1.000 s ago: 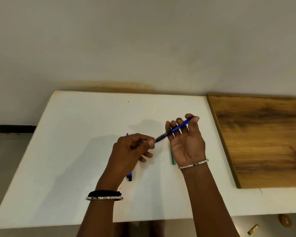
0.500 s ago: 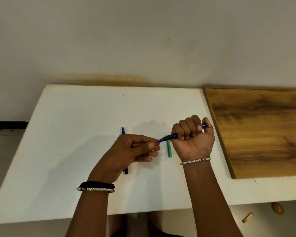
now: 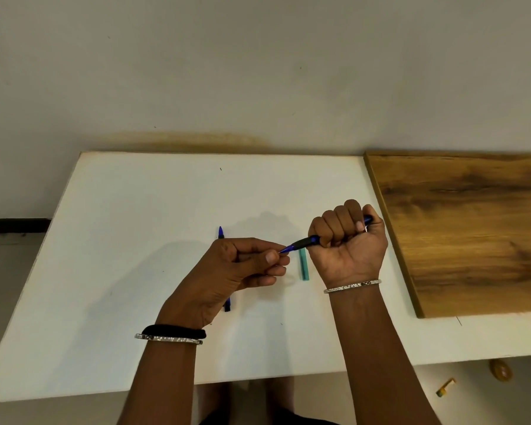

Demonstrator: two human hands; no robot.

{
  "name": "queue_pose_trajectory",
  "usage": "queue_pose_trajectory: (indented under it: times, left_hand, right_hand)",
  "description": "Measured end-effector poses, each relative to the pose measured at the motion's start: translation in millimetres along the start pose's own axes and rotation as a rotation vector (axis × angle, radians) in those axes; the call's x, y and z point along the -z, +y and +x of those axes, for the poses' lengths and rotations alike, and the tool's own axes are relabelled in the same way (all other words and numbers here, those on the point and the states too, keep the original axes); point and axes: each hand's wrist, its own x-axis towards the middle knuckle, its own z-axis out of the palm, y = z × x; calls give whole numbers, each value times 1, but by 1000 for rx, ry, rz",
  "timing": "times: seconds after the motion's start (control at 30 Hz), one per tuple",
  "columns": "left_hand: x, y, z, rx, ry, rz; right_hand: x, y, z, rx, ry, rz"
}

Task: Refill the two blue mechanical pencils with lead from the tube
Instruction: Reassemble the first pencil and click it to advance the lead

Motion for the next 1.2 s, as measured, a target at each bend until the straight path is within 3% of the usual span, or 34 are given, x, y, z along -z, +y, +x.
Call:
queue_pose_trajectory:
  times: [1.2]
  left_hand:
    - [-2, 2, -1, 4, -33, -39]
  right_hand:
    - [-11, -4, -2, 39, -54, -75]
